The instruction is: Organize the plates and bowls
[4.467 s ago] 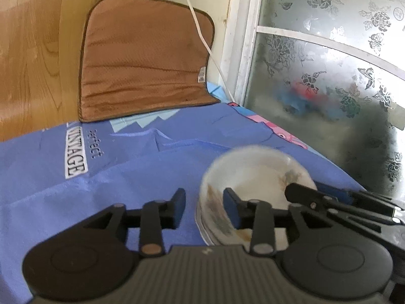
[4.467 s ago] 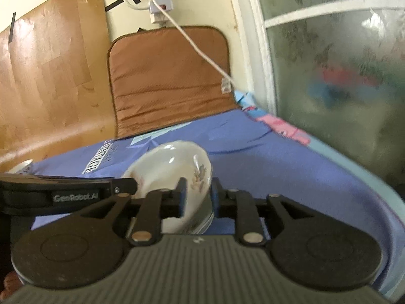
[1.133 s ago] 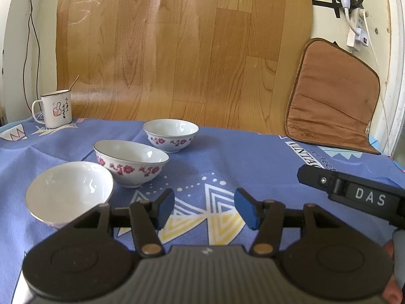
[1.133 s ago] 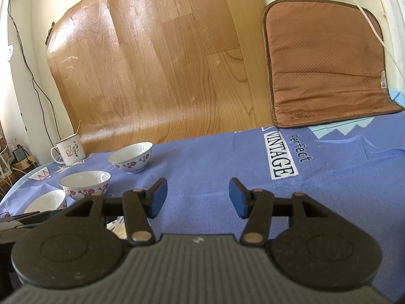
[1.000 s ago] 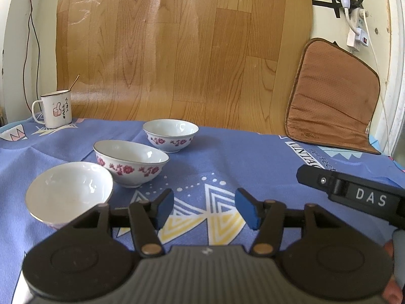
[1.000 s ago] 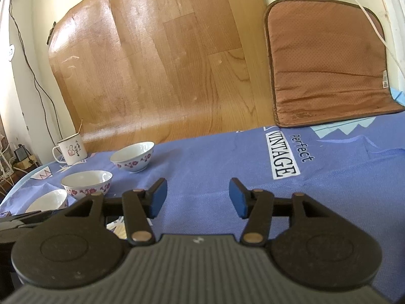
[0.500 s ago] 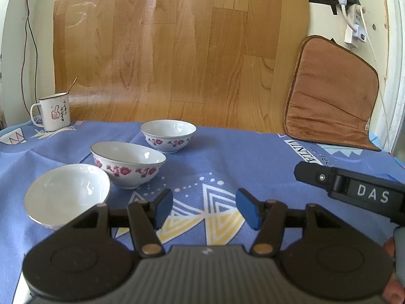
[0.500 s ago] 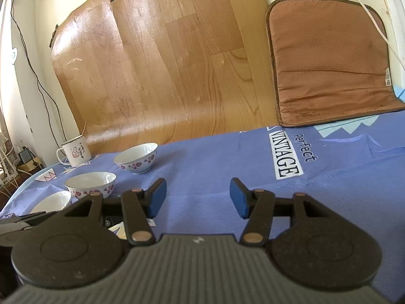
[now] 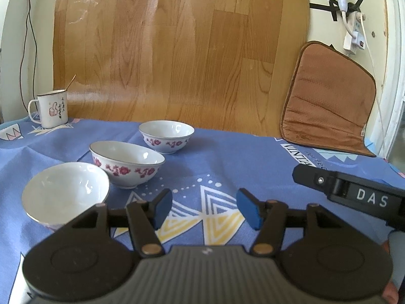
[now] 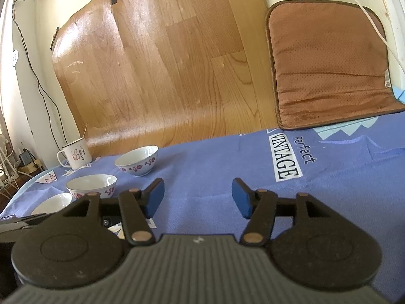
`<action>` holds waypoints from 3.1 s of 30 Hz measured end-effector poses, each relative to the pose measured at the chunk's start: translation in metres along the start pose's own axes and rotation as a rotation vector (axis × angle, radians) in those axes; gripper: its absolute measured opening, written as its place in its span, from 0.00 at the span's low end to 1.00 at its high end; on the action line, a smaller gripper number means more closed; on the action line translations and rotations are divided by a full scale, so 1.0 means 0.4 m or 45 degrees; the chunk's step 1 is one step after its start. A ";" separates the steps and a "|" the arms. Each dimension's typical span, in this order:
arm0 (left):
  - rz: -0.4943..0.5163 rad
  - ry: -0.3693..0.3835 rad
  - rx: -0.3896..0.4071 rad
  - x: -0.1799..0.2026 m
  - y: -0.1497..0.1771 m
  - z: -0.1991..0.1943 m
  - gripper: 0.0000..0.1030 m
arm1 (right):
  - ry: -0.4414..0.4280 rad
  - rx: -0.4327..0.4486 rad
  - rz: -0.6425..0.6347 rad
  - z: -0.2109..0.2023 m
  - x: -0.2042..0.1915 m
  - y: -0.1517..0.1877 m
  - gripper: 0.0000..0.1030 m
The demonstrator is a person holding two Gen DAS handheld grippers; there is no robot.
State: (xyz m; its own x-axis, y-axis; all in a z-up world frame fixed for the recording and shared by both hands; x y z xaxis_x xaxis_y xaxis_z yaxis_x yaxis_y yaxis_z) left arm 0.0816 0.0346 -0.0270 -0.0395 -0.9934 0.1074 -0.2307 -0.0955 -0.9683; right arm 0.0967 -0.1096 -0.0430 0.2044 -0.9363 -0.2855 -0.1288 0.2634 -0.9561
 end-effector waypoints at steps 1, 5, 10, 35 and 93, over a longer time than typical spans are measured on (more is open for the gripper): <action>-0.003 0.002 -0.001 0.001 0.000 -0.001 0.56 | 0.001 -0.003 -0.003 0.001 -0.001 0.001 0.60; -0.012 0.011 -0.002 0.001 0.001 -0.001 0.56 | -0.002 -0.009 -0.007 0.001 -0.003 0.002 0.61; -0.016 0.018 -0.009 0.002 0.003 0.003 0.56 | -0.023 -0.009 0.008 0.000 -0.002 0.002 0.61; -0.035 0.020 -0.006 0.005 0.004 0.001 0.59 | -0.035 0.006 0.023 -0.006 -0.002 -0.003 0.66; -0.385 -0.178 -0.129 -0.458 -0.050 -0.086 0.48 | -0.457 -0.427 0.005 0.106 -0.370 0.067 0.38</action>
State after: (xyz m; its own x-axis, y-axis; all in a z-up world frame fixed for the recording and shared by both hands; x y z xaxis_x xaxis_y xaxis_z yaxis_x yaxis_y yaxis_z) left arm 0.0601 0.2208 -0.0198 0.1774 -0.9208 0.3473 -0.3075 -0.3871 -0.8693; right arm 0.1042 0.0458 -0.0294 0.5171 -0.7809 -0.3505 -0.4235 0.1225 -0.8976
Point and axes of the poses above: each gripper's, at about its wrist camera, not at the fingertips, and z roughly the way its jaws point, x to its right, y to its underside, the point moved 9 cm from there along z, roughly the way its jaws point, and after that the axes turned 14 degrees about x, right-handed, at the moved point
